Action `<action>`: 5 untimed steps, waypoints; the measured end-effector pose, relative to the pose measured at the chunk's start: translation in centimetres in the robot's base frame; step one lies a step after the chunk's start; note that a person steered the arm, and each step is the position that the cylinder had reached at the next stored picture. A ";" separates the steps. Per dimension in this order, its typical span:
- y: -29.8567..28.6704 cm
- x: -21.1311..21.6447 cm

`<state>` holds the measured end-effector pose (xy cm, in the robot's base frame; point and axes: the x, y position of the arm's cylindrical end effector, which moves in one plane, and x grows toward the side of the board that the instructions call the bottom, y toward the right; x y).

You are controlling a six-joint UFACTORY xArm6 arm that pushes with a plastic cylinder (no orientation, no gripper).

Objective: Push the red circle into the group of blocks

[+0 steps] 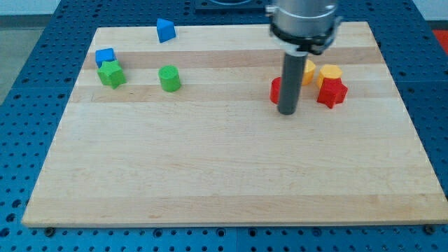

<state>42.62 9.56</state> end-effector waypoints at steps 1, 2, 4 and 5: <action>-3.7 -0.3; -7.5 -1.0; 3.0 -3.2; 0.0 -3.1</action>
